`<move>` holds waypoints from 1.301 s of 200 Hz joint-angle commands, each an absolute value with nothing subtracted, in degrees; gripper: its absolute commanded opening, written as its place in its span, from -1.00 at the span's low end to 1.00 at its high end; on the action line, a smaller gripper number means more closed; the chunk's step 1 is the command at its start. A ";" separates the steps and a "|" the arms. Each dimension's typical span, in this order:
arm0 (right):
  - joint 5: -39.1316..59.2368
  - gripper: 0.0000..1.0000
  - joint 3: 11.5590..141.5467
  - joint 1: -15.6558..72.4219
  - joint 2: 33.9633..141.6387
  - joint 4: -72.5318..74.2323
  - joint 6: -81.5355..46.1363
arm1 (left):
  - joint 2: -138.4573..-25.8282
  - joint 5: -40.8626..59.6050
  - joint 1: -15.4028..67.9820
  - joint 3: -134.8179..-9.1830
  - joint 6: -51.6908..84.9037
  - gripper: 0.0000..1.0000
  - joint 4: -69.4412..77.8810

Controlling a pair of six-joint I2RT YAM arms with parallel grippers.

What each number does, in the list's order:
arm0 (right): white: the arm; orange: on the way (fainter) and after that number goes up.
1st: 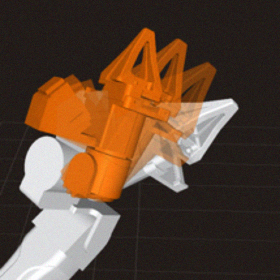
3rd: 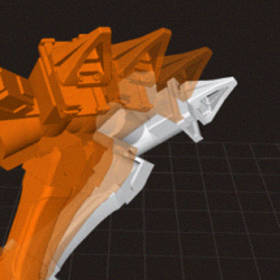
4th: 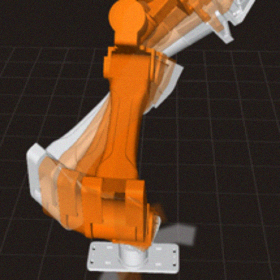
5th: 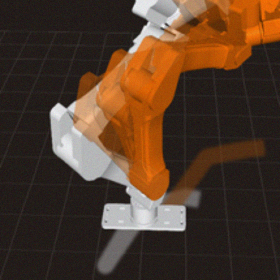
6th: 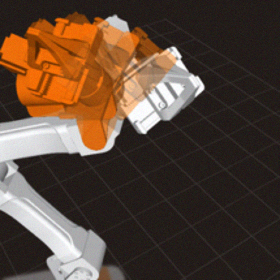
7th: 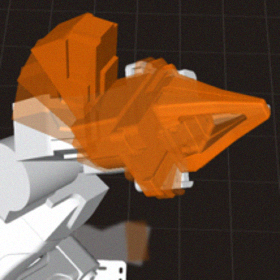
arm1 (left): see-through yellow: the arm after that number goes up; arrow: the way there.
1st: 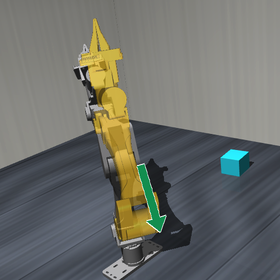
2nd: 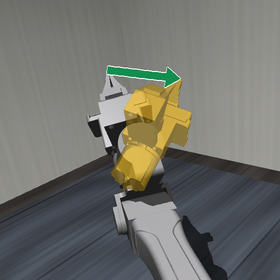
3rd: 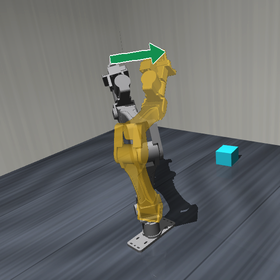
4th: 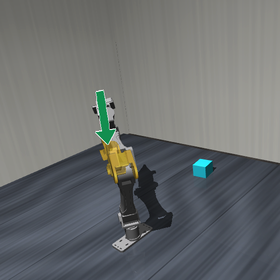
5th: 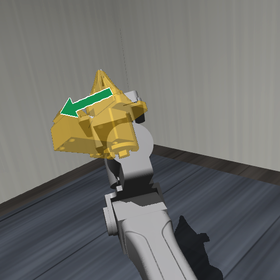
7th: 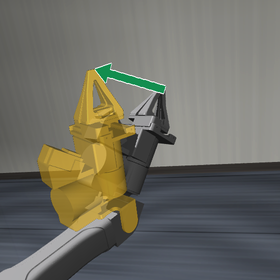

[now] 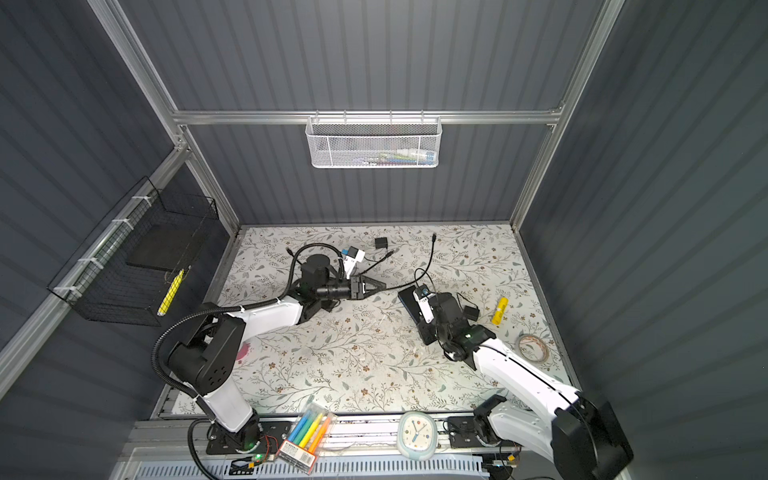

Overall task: Insert the plug into the switch port
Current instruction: 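Bring plug over black ribbed box with right gripper while left arm withdraws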

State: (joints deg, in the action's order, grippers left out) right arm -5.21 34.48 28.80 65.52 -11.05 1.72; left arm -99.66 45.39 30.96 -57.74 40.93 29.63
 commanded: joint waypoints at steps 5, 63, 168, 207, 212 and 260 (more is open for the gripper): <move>-8.54 -1.00 37.71 26.10 71.95 -16.03 6.28 | -102.40 41.91 30.68 -68.05 27.72 -0.01 11.47; -0.13 -1.00 31.55 25.84 70.13 -14.15 12.02 | -124.29 47.02 28.21 -96.32 25.74 -0.03 -2.59; 5.50 -1.00 32.78 21.44 79.02 -11.15 16.62 | -131.16 48.12 29.22 -88.33 29.87 -0.06 11.69; 4.17 -1.00 34.34 21.43 82.42 -8.58 15.67 | -133.54 48.66 30.72 -92.81 27.18 -0.06 6.45; 4.05 -1.00 34.43 21.44 82.41 -8.57 15.65 | -133.90 48.65 30.90 -93.36 26.87 -0.06 5.90; 2.50 -1.00 33.52 20.90 80.61 -8.61 14.86 | -137.87 48.24 33.37 -97.04 26.78 -0.07 5.54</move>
